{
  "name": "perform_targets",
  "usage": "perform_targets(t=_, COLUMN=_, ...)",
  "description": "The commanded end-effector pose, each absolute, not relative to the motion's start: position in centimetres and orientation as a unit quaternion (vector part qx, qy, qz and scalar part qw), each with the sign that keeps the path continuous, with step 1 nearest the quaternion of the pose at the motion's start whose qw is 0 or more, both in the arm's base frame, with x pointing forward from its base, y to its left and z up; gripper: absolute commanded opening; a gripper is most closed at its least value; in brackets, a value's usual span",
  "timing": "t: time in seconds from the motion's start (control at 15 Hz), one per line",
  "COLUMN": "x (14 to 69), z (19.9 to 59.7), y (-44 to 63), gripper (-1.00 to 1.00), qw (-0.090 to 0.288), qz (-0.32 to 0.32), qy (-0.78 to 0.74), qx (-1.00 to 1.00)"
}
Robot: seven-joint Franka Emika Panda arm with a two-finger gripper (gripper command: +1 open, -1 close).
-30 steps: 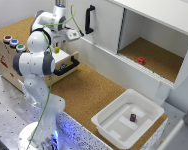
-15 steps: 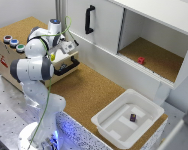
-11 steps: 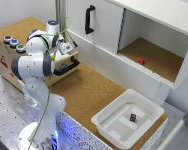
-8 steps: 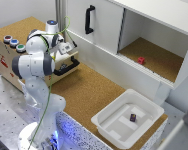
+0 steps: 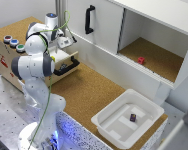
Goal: Place the yellow object in the drawer
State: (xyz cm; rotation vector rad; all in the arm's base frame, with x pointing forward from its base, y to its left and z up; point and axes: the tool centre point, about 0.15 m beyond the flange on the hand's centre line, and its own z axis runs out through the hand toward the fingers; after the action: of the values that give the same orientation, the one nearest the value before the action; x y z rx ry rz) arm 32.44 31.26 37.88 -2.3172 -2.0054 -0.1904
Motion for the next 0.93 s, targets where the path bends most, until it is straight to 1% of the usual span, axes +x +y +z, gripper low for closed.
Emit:
perform_targets(t=0.0, x=32.7, z=38.6, y=31.3, gripper=1.00, qw=0.047, qz=-0.046, qy=-0.649, qx=-0.758)
perform_targets(t=0.13, x=32.7, z=38.6, y=31.3, gripper=1.00, qw=0.047, qz=-0.046, qy=-0.649, qx=-0.758)
perform_targets(t=0.2, x=32.4, z=37.9, y=31.3, gripper=1.00, qw=0.036, qz=-0.062, qy=-0.652, qx=-0.755)
perform_targets(t=0.33, x=32.4, z=37.2, y=30.6, gripper=1.00, qw=0.047, qz=-0.052, qy=-0.679, qx=-0.731)
perform_targets(t=0.47, x=31.6, z=37.7, y=30.7, gripper=1.00, qw=0.043, qz=-0.036, qy=-0.700, qx=-0.712)
perform_targets(t=0.6, x=30.8, z=39.6, y=30.5, gripper=1.00, qw=0.037, qz=-0.039, qy=-0.699, qx=-0.713)
perform_targets(t=0.87, x=28.7, z=44.3, y=30.2, gripper=1.00, qw=0.005, qz=-0.055, qy=-0.661, qx=-0.748)
